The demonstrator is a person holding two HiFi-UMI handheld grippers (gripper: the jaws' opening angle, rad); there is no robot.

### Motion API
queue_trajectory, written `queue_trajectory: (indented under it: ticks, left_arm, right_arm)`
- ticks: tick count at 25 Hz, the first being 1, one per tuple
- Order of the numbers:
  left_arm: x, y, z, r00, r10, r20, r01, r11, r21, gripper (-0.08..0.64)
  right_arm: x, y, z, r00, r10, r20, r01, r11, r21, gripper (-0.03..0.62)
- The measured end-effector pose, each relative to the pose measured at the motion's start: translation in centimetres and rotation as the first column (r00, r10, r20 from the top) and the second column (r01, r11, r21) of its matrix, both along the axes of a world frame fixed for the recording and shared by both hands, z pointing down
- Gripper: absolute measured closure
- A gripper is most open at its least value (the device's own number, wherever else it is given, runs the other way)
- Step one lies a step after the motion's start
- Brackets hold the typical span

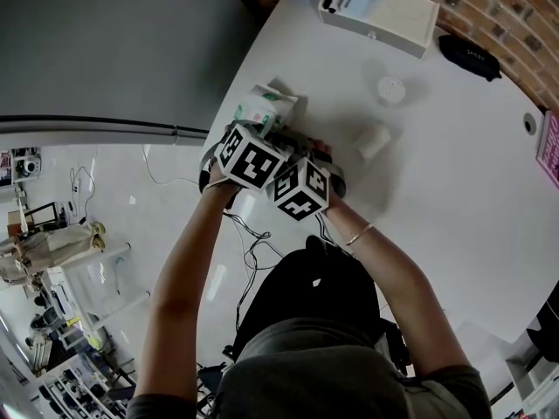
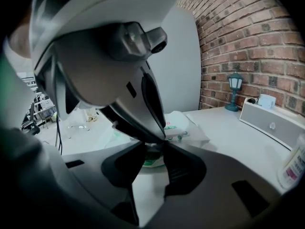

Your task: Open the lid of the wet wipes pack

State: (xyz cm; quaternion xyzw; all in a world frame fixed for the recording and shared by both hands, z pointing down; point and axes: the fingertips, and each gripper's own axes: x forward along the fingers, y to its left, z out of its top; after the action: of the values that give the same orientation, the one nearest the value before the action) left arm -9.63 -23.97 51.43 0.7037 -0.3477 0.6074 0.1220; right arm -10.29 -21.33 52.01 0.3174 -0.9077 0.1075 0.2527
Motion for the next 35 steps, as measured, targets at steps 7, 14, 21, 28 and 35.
queue_trajectory:
  ticks: [7,14,21,28,35]
  left_arm:
    - [0.1,0.1,0.0,1.0,0.005,-0.003,-0.005,1.0,0.021,0.481]
    - [0.0,0.3,-0.3,0.998,-0.024,-0.053,0.025,0.999,0.028,0.495]
    - [-0.1,-0.1,-0.7,0.994,-0.041,-0.103,0.043,0.999,0.019,0.502]
    - [-0.8,-0.3,-1.8,0.98,-0.08,-0.181,0.081,0.997,-0.007,0.505]
    - [-1.4,-0.5,-2.9,0.975,-0.086,-0.207,0.094,0.995,0.027,0.515]
  right_arm:
    - [0.0,0.0,0.1,1.0,-0.008,-0.004,0.008,1.0,0.004,0.471]
    - [-0.1,0.1,0.0,1.0,-0.016,-0.01,0.017,1.0,0.007,0.477]
    - [-0.1,0.0,-0.2,1.0,-0.016,-0.009,0.016,1.0,0.013,0.48]
    - [-0.1,0.2,0.1,1.0,-0.017,-0.022,0.017,1.0,0.007,0.48]
    - [-0.1,0.1,0.1,1.0,-0.016,-0.022,0.016,1.0,0.011,0.48]
